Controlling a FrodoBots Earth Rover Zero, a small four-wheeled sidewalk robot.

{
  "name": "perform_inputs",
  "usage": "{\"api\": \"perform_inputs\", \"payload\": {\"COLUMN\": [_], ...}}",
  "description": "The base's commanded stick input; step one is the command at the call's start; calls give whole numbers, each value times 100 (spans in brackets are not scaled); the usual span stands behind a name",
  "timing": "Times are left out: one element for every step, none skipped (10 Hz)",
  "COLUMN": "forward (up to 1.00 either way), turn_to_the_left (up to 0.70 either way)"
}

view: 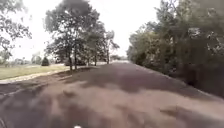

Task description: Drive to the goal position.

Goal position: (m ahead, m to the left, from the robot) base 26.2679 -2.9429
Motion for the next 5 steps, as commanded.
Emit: {"api": "perform_inputs", "payload": {"forward": [100,100,100,100,100], "turn_to_the_left": [-7,-7,-7,-7,-8]}}
